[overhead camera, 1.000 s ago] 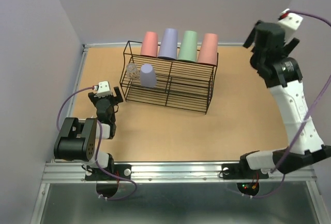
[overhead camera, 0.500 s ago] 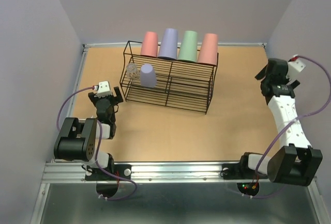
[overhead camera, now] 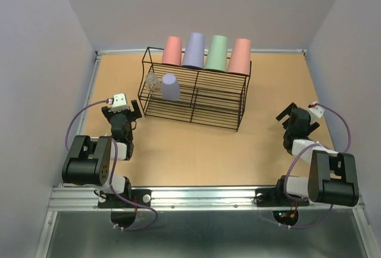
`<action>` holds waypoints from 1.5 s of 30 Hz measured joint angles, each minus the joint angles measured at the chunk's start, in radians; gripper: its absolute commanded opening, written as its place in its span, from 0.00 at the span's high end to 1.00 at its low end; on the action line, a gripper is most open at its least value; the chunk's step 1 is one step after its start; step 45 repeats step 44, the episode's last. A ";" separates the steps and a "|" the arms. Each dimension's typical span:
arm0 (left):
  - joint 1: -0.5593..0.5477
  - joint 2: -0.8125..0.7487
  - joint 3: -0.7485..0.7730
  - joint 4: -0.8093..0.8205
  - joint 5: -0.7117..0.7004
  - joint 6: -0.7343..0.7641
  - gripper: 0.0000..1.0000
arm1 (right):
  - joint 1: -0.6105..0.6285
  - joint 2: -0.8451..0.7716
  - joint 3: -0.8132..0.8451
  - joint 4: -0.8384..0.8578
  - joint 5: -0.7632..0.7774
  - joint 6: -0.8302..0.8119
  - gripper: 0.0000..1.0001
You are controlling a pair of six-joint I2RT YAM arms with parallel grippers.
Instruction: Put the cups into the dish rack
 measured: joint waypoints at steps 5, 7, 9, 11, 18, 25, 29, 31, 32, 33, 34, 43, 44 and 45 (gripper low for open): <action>0.000 0.000 0.000 0.000 0.000 0.000 0.01 | 0.000 0.057 -0.109 0.316 -0.016 -0.011 0.03; 0.000 0.000 0.000 0.000 0.000 0.000 0.01 | 0.000 0.097 -0.139 0.428 -0.037 -0.027 0.04; 0.000 0.000 0.000 0.000 0.000 0.001 0.01 | 0.000 0.153 -0.165 0.557 -0.085 -0.055 0.05; 0.000 0.000 0.000 0.000 0.000 0.002 0.01 | 0.000 0.180 -0.174 0.620 -0.141 -0.085 0.00; 0.000 0.000 0.000 0.000 0.000 0.003 0.01 | 0.064 0.322 -0.151 0.799 -0.438 -0.262 0.00; 0.000 0.000 0.000 0.000 0.000 0.002 0.01 | 0.113 0.351 -0.147 0.830 -0.457 -0.323 0.00; 0.000 0.000 0.000 0.000 0.000 0.002 0.01 | 0.113 0.351 -0.147 0.843 -0.457 -0.331 0.00; 0.000 0.000 0.000 0.000 0.000 0.002 0.01 | 0.113 0.351 -0.147 0.846 -0.457 -0.332 0.00; 0.000 0.000 0.000 0.000 0.000 0.002 0.01 | 0.113 0.351 -0.147 0.846 -0.457 -0.332 0.00; 0.000 0.000 0.000 0.000 0.000 0.002 0.01 | 0.113 0.351 -0.147 0.846 -0.457 -0.332 0.00; 0.000 0.000 0.000 0.000 0.000 0.003 0.01 | 0.113 0.351 -0.147 0.846 -0.457 -0.333 0.00; 0.000 0.000 0.000 0.000 0.000 0.003 0.01 | 0.113 0.351 -0.147 0.846 -0.463 -0.340 0.00; 0.000 0.000 0.000 0.000 0.000 0.003 0.01 | 0.113 0.351 -0.147 0.846 -0.464 -0.340 0.00; 0.000 0.000 0.000 0.000 0.000 0.003 0.01 | 0.113 0.351 -0.147 0.846 -0.464 -0.340 0.00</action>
